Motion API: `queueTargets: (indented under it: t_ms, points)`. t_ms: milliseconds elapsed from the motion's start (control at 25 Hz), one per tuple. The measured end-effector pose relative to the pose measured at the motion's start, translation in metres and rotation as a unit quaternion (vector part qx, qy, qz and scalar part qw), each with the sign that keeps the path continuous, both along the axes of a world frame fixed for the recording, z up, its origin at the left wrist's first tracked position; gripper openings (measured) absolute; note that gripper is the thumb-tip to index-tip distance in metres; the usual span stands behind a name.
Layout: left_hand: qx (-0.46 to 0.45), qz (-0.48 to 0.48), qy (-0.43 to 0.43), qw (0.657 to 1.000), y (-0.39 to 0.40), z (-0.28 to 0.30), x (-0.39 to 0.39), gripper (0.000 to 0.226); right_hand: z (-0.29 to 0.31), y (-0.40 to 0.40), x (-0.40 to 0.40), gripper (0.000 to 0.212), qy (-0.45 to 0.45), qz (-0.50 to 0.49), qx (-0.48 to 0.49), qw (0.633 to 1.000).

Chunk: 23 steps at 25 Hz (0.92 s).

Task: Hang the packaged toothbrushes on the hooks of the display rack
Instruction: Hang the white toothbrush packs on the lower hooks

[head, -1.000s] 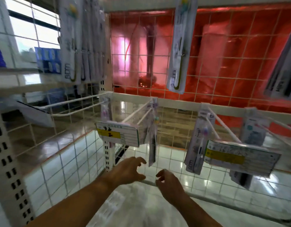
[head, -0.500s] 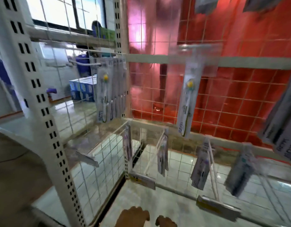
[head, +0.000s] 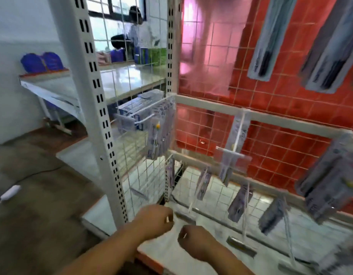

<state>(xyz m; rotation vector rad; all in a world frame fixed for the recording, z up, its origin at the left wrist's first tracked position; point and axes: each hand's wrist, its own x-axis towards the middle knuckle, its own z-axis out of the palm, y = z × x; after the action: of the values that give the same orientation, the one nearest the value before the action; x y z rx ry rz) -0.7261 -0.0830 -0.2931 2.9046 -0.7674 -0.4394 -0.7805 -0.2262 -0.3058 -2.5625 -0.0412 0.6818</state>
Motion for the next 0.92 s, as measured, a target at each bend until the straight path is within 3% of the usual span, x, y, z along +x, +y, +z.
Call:
queueTargets:
  t_ms: [120, 240, 400, 680, 800, 920]
  points:
    - [-0.064, 0.054, -0.133, 0.988, 0.017, 0.055, 0.015, 0.026, 0.05, 0.004, 0.021, 0.017, -0.113, -0.054, 0.002, 0.992]
    - [-0.023, 0.051, -0.182, 0.982, 0.025, 0.081, 0.025, 0.032, 0.073, 0.011, 0.04, 0.023, -0.168, -0.057, 0.003, 0.984]
    - [0.007, 0.013, -0.152, 0.988, 0.041, 0.08, 0.054, 0.032, 0.07, 0.028, 0.066, 0.03, -0.163, -0.061, -0.049, 0.983]
    - [-0.137, 0.104, -0.087, 0.981, 0.049, 0.032, 0.111, 0.03, 0.045, 0.041, 0.122, 0.032, -0.147, -0.124, -0.025, 0.981]
    - [-0.212, 0.173, -0.067, 0.959, 0.037, 0.024, 0.14, 0.04, 0.037, 0.032, 0.149, 0.03, -0.175, -0.17, 0.013, 0.97]
    - [-0.303, 0.228, -0.102, 0.92, 0.022, 0.023, 0.167, 0.055, 0.029, 0.02, 0.173, 0.032, -0.199, -0.184, 0.028, 0.962]
